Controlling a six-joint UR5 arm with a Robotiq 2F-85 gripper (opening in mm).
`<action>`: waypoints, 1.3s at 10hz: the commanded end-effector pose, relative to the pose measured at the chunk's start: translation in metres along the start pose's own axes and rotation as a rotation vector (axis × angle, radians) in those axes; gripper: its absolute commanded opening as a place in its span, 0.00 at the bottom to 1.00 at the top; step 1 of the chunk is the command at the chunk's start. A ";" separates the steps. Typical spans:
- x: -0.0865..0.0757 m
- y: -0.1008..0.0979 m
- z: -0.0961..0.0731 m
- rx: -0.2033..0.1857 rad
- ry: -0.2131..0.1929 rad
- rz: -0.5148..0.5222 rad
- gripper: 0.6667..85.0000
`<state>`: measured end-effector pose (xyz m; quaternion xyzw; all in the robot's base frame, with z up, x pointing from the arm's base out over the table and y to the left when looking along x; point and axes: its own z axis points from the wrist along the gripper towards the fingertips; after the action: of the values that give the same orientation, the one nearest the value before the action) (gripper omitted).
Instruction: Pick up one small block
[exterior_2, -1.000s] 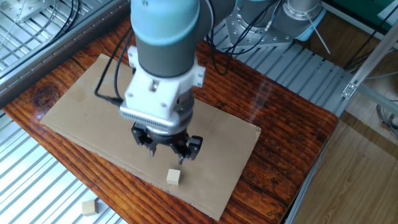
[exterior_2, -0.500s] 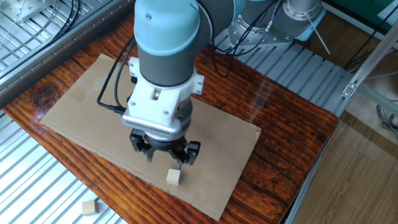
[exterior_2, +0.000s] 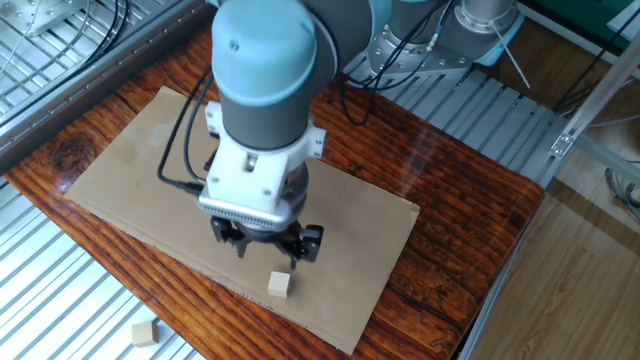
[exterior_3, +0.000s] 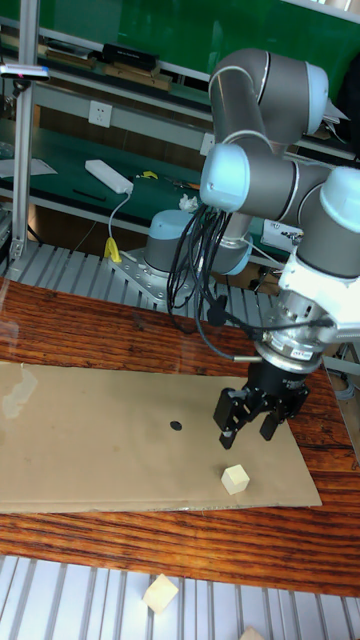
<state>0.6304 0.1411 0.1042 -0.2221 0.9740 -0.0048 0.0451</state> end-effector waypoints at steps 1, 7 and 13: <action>-0.007 0.016 0.021 -0.045 -0.008 -0.015 0.81; -0.015 0.000 0.053 -0.008 -0.017 -0.041 0.81; -0.018 -0.002 0.078 -0.006 -0.021 -0.068 0.79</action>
<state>0.6527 0.1467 0.0368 -0.2539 0.9657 -0.0070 0.0537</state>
